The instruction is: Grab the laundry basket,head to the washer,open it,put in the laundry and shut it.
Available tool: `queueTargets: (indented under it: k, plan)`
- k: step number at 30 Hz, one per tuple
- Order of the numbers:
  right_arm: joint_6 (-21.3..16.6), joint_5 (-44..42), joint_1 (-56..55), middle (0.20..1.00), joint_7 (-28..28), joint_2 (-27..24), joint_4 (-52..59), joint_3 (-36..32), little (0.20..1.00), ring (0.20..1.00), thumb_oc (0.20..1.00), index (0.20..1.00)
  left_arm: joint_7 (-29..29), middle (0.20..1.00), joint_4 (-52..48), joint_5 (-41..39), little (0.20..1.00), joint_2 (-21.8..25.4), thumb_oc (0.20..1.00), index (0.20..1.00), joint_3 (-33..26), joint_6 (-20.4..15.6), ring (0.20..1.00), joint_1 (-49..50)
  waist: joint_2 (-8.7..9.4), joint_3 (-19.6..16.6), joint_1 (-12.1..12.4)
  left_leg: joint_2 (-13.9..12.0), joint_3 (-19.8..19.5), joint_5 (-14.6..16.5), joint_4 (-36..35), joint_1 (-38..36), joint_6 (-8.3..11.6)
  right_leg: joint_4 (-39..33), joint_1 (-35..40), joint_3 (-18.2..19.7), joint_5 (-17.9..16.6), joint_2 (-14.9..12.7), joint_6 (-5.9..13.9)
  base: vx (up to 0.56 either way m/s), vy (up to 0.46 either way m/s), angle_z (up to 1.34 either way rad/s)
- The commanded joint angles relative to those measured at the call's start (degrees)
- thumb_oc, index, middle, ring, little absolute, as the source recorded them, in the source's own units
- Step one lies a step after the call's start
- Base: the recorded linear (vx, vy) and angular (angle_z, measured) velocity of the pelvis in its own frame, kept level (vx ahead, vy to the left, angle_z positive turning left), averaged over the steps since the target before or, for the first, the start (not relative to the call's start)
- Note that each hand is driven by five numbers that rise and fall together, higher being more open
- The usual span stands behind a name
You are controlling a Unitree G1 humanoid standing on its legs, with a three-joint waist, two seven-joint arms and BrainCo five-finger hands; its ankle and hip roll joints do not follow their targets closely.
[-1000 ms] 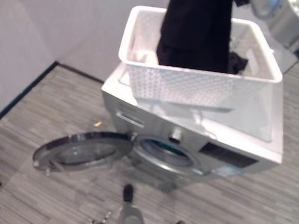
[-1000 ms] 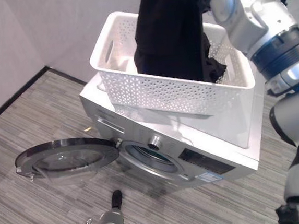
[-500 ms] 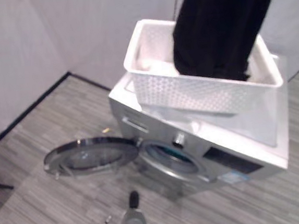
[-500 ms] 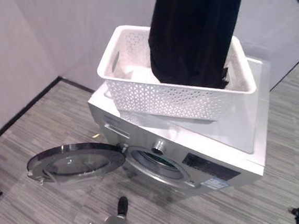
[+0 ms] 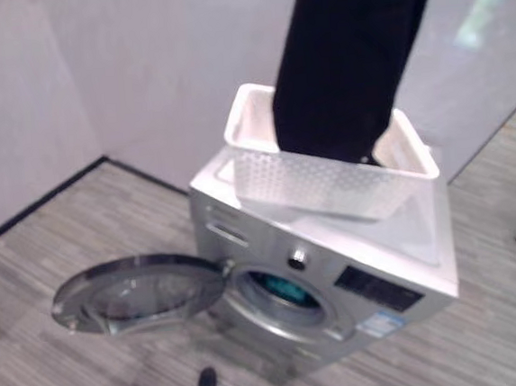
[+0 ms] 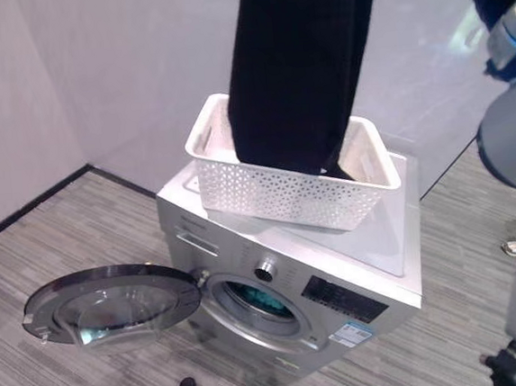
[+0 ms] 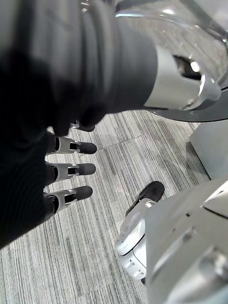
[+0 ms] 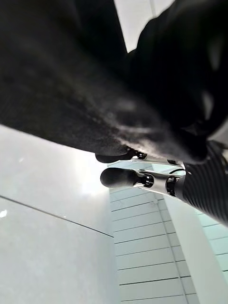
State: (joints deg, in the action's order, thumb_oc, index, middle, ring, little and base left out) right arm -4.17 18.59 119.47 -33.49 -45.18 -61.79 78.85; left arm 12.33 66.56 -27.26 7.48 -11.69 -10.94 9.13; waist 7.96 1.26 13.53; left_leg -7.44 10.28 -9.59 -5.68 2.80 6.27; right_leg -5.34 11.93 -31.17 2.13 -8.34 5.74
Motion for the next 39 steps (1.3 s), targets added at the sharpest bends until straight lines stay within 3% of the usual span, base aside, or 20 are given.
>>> queueTargets:
  k: [1,4,10,13,17,23,29,32,33,34,36,39]
  plan:
    - [0.24,-6.62,12.70,0.200,-2.84,-0.13,-7.72,1.37,0.200,0.200,0.200,0.200,1.37,1.000,0.55,-0.20,1.000,-1.42,1.000,1.000,4.62,-2.00,1.000,-2.38,0.02,2.31,0.71,-1.13,1.55,6.38,0.68,-3.07,1.52,0.34,6.11,0.80,0.62,-1.25,0.64,0.01,-0.008,-0.03]
    - [-0.44,-8.74,12.65,0.200,-2.73,0.24,-9.20,1.37,0.200,0.200,0.200,0.200,1.42,1.000,0.85,-0.07,1.000,-2.02,1.000,1.000,5.15,-2.07,1.000,-2.14,-0.57,1.98,0.67,-1.18,1.58,6.37,0.68,-3.23,1.50,0.34,6.17,0.90,0.69,-1.37,0.63,-0.01,0.001,-0.04]
    - [-2.82,-17.98,12.60,0.200,-2.82,1.35,-10.16,0.30,0.200,0.200,0.200,0.200,1.16,1.000,1.67,0.79,1.000,-5.31,1.000,1.000,8.34,-1.94,1.000,-2.43,-3.84,1.21,1.75,-1.00,1.79,5.98,0.68,-3.06,1.39,0.34,6.27,1.19,0.36,-1.50,0.66,0.00,0.003,-0.02]
    - [-4.41,-20.93,11.25,0.200,-5.17,0.45,-2.98,-7.03,0.200,0.200,0.200,0.200,0.84,1.000,2.27,1.56,1.000,-5.43,1.000,1.000,9.03,-1.67,1.000,-2.55,-4.11,0.74,1.03,-0.88,2.00,6.11,0.68,-3.32,1.30,0.34,6.31,1.55,0.38,-1.81,0.74,0.01,0.002,0.00]
    - [-5.33,-21.12,11.62,0.200,-8.32,-0.19,1.61,-11.37,0.200,0.200,0.200,0.200,0.64,1.000,2.54,1.68,1.000,-5.39,1.000,1.000,9.58,-1.33,1.000,-2.53,-4.06,0.41,0.64,-0.79,2.10,6.57,0.68,-3.54,1.28,0.34,6.44,1.71,0.62,-2.04,0.80,0.02,-0.001,-0.03]
    - [-5.63,-14.72,12.64,0.200,-14.79,-1.89,16.59,-19.73,0.200,0.200,0.200,0.200,0.19,1.000,3.03,2.59,1.000,-5.19,1.000,1.000,11.59,-0.76,1.000,-3.49,-4.08,0.58,-0.04,-0.35,2.43,7.10,0.68,-4.16,0.98,0.34,6.67,1.95,0.56,-2.51,0.97,0.01,-0.003,-0.01]
    - [-4.96,-13.32,12.42,0.200,-14.31,-1.38,18.80,-21.34,0.200,0.200,0.200,0.200,-0.81,1.000,1.12,4.37,1.000,-5.19,1.000,1.000,14.99,-0.59,1.000,-4.80,-4.46,0.72,-0.44,-0.18,2.42,6.95,0.68,-4.22,0.71,0.34,6.62,1.99,0.14,-2.81,1.06,0.00,0.000,0.00]
    - [-4.33,-13.38,12.70,0.200,-12.38,-0.98,18.02,-19.77,0.200,0.200,0.200,0.200,-0.02,1.000,-8.34,8.24,1.000,-3.36,1.000,1.000,18.64,-1.78,1.000,-6.61,-4.61,1.20,-0.61,-0.03,2.51,7.17,0.68,-4.54,0.82,0.34,6.87,1.86,0.25,-2.91,1.17,0.00,0.000,0.00]
    - [-3.44,-13.70,13.82,0.200,-9.69,-0.70,16.71,-15.99,0.200,0.200,0.200,0.200,2.32,1.000,-22.64,12.65,1.000,0.05,1.000,1.000,19.53,-2.51,1.000,-6.53,-4.94,1.89,-0.42,-0.01,2.47,7.02,0.68,-4.64,0.88,0.34,6.89,1.73,0.12,-2.90,1.29,-0.04,0.008,0.01]
    - [-3.49,-13.85,14.08,0.200,-9.58,-0.73,16.52,-15.72,0.200,0.200,0.200,0.200,2.56,1.000,-23.65,12.90,1.000,0.03,1.000,1.000,19.68,-1.92,1.000,-6.07,-5.02,1.99,-0.34,0.00,2.42,6.71,0.68,-4.52,0.75,0.34,6.81,1.68,-0.12,-2.89,1.24,-0.05,0.007,0.07]
    - [-2.81,-15.48,14.85,0.200,-6.12,0.06,13.34,-11.51,0.200,0.200,0.200,0.200,5.80,1.000,-41.44,20.48,1.000,5.33,1.000,1.000,18.28,-2.74,1.000,-4.63,-5.15,3.10,0.08,-0.16,2.73,6.68,0.68,-4.88,1.07,0.34,6.91,1.68,0.22,-2.72,1.55,-0.03,-0.016,0.06]
    - [-2.10,-16.31,15.36,0.200,-4.50,0.87,11.15,-9.29,0.200,0.200,0.200,0.200,9.50,1.000,-49.83,25.96,1.000,7.84,1.000,1.000,15.26,-2.46,1.000,-4.29,-4.88,3.49,0.31,-0.29,2.85,6.50,0.68,-4.89,1.23,0.34,6.85,1.66,0.35,-2.53,1.75,-0.01,-0.018,-0.03]
